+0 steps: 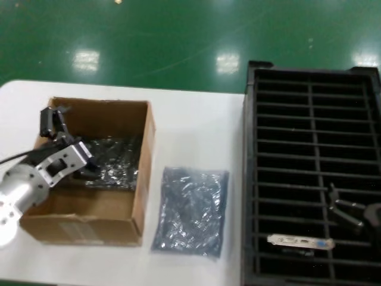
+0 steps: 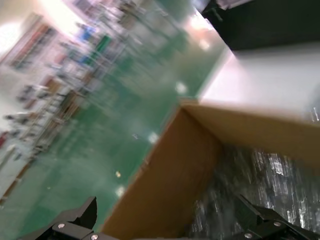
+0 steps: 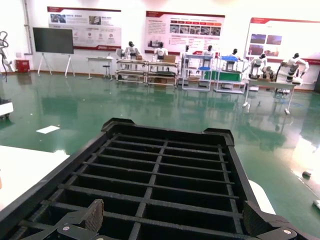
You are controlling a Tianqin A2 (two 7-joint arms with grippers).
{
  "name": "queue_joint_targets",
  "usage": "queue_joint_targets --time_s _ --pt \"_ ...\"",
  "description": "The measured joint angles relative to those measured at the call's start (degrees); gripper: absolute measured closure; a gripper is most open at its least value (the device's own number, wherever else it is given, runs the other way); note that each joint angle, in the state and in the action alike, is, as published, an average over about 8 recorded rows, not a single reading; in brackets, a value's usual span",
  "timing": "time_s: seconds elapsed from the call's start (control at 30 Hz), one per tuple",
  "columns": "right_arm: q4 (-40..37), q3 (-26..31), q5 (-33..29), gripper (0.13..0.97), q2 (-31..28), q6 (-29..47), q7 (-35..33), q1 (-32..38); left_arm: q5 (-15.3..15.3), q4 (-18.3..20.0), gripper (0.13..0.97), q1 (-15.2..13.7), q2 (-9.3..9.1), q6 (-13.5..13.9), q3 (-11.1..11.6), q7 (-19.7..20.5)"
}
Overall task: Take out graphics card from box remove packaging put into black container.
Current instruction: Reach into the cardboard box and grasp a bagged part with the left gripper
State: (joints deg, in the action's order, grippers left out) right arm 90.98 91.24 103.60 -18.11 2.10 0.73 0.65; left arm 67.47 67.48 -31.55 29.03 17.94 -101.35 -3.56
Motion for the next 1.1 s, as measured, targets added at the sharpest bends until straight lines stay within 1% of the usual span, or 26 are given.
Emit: queue_joint_targets --time_s 0.1,0.13,0.2,0.27,0.33,0.43,0.53,0.63,0.83,1.1 --pt "0.00 0.00 0.00 0.129 0.00 0.00 0.00 0.00 -4.50 -7.77 0.132 -6.18 -0.14 3.95 -3.24 -1.85" --pt "0.00 0.00 0.00 0.129 0.00 0.00 0.00 0.00 -5.54 -10.56 0.132 -8.15 -0.29 5.29 -4.44 -2.89" --pt "0.00 0.00 0.00 0.129 0.00 0.00 0.00 0.00 -6.65 -15.95 0.132 -11.66 -0.70 7.89 -6.74 -5.47" --pt "0.00 0.00 0.00 0.129 0.00 0.00 0.00 0.00 -6.80 -21.24 0.132 -14.80 -1.26 10.43 -8.88 -8.65" --pt "0.00 0.00 0.00 0.129 0.00 0.00 0.00 0.00 -6.37 -26.03 0.132 -17.41 -1.94 12.34 -10.56 -12.03" --pt "0.00 0.00 0.00 0.129 0.00 0.00 0.00 0.00 -5.23 -32.22 0.132 -20.47 -3.10 13.78 -12.19 -16.84" --pt "0.00 0.00 0.00 0.129 0.00 0.00 0.00 0.00 -3.86 -36.92 0.132 -22.61 -4.29 13.47 -13.00 -21.08" --pt "0.00 0.00 0.00 0.129 0.00 0.00 0.00 0.00 -2.38 -39.76 0.141 -23.65 -5.29 12.05 -13.28 -24.70" --pt "0.00 0.00 0.00 0.129 0.00 0.00 0.01 0.00 0.67 -41.35 0.156 -23.32 -6.49 8.65 -13.23 -30.03" --pt "0.00 0.00 -0.01 0.129 0.00 0.00 0.01 0.00 4.80 -44.02 0.242 -23.41 -7.55 6.09 -12.23 -35.24"
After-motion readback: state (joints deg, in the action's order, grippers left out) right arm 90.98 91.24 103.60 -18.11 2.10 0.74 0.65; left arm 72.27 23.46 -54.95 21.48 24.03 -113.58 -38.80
